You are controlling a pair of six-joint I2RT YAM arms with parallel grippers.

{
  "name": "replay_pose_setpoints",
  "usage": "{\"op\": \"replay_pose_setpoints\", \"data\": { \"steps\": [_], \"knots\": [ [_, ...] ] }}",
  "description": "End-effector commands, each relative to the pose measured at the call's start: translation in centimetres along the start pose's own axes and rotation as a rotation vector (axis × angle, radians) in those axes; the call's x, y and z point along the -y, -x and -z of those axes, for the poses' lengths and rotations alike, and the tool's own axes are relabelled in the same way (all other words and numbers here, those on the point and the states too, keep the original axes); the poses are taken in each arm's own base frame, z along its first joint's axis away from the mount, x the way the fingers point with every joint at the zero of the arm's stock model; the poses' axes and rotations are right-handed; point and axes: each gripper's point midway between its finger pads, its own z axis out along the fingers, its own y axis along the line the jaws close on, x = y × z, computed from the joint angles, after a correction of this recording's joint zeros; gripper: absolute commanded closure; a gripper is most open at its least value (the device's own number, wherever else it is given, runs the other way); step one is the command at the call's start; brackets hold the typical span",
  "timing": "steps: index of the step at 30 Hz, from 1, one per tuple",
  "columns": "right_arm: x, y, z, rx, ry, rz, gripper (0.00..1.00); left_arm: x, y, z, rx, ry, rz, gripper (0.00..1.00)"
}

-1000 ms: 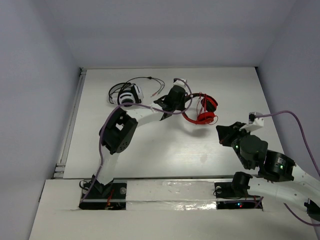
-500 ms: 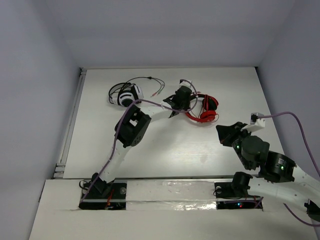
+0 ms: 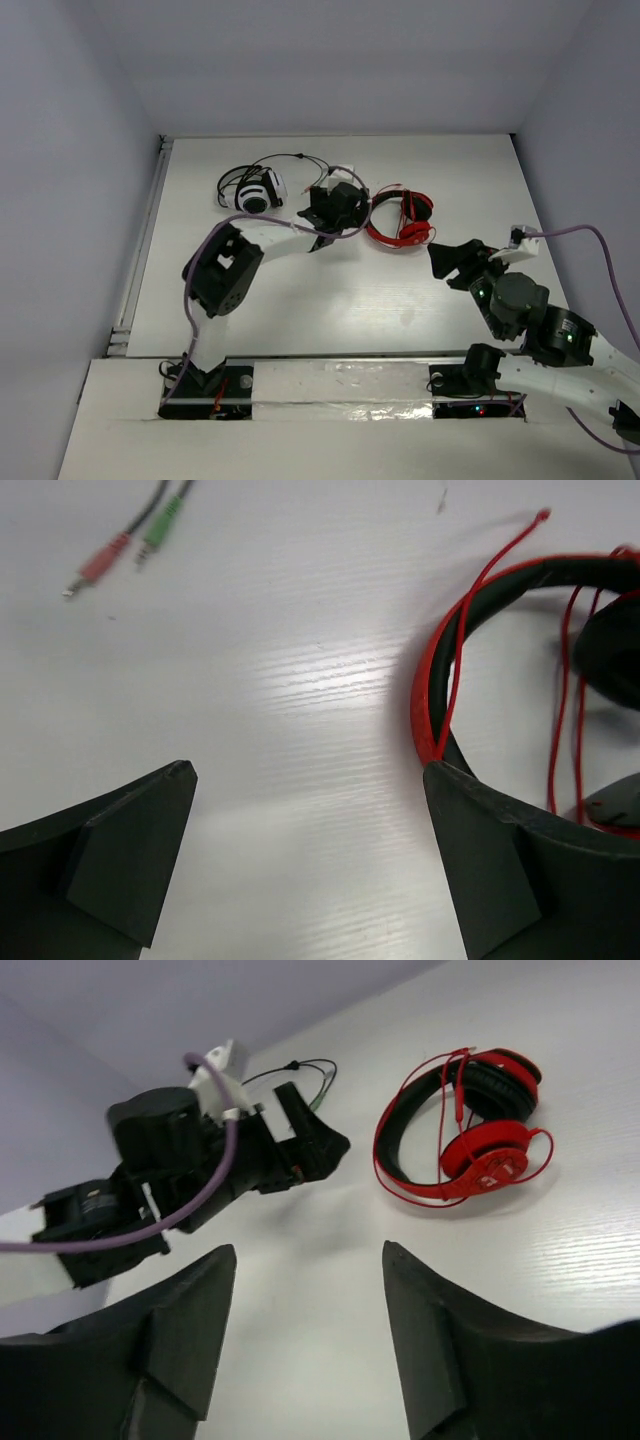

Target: Wrap the headphones

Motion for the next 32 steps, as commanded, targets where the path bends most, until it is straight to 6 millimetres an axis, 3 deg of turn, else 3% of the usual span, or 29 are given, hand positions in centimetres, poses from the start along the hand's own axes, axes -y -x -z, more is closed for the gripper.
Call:
{"op": "replay_pose_setpoints", "data": {
  "steps": [1,4,5,6,9,10,16,22,25,32],
  "knots": [
    [-1.0,3.3,0.4,0.087,0.013,-0.063,0.23,-2.2,4.4,4.5,0.135,0.061,0.102,0.01],
    [-0.7,3.9,0.7,0.099,0.007,-0.068,0.20,-4.1,5.0,7.8,0.168,0.076,0.126,0.01],
    [-0.4,4.1,0.7,0.105,-0.006,-0.062,0.06,-4.5,5.3,8.7,0.177,0.072,0.134,0.01],
    [-0.3,4.4,0.8,0.114,-0.009,-0.059,0.00,-4.7,5.6,9.6,0.187,0.059,0.147,0.01],
    [-0.3,5.3,1.3,0.123,-0.003,-0.047,0.00,-5.0,7.7,13.8,0.263,-0.027,0.195,0.01],
    [-0.2,5.6,1.5,0.126,0.001,-0.044,0.00,-4.9,8.6,16.2,0.303,-0.075,0.214,0.01],
    [0.5,8.3,3.4,0.168,0.043,-0.095,0.00,-5.6,11.8,24.2,0.448,-0.241,0.277,0.01],
    [1.1,10.8,5.4,0.214,0.113,-0.161,0.00,-7.4,13.5,28.4,0.491,-0.246,0.313,0.01],
    [1.2,10.6,5.4,0.213,0.109,-0.152,0.00,-7.7,14.6,30.1,0.526,-0.265,0.314,0.01],
    [-0.3,8.6,3.8,0.159,0.092,-0.092,0.00,-7.6,14.0,29.2,0.491,-0.242,0.298,0.01]
  ]
}}
